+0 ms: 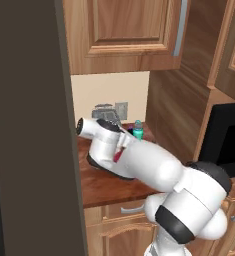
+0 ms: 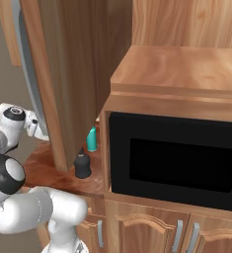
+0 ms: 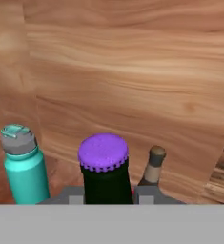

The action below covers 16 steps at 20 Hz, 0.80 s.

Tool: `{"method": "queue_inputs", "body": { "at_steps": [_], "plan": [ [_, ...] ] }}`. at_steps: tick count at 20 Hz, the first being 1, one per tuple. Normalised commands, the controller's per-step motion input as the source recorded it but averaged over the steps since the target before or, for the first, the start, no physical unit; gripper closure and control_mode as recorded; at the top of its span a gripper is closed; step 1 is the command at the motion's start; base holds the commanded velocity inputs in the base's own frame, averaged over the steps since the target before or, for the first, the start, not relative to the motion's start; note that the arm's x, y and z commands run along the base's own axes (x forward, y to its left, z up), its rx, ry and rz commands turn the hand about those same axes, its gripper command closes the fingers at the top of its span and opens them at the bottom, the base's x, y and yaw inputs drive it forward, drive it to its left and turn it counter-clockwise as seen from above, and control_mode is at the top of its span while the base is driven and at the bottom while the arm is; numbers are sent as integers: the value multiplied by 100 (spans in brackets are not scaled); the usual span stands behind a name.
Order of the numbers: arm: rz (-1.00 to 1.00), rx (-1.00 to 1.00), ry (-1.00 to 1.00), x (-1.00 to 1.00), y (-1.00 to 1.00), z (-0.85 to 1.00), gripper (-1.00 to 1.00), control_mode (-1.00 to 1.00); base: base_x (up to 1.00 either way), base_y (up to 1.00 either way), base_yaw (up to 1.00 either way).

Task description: Sort all alcoholic drinks to one cabinet, and non-alcoholic drinks to the other.

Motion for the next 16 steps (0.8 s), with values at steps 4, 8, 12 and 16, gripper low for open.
{"method": "queue_inputs", "body": {
  "at_steps": [4,8,12,16],
  "plan": [
    [11,6,0,-42,0,67,100,-100,0,0,0],
    [20,7,0,-46,-4,46,100,-100,0,0,0],
    [27,6,0,-50,-13,39,100,-100,0,0,0],
    [30,8,-4,-50,-25,45,100,-100,0,0,0]
  ]
}}
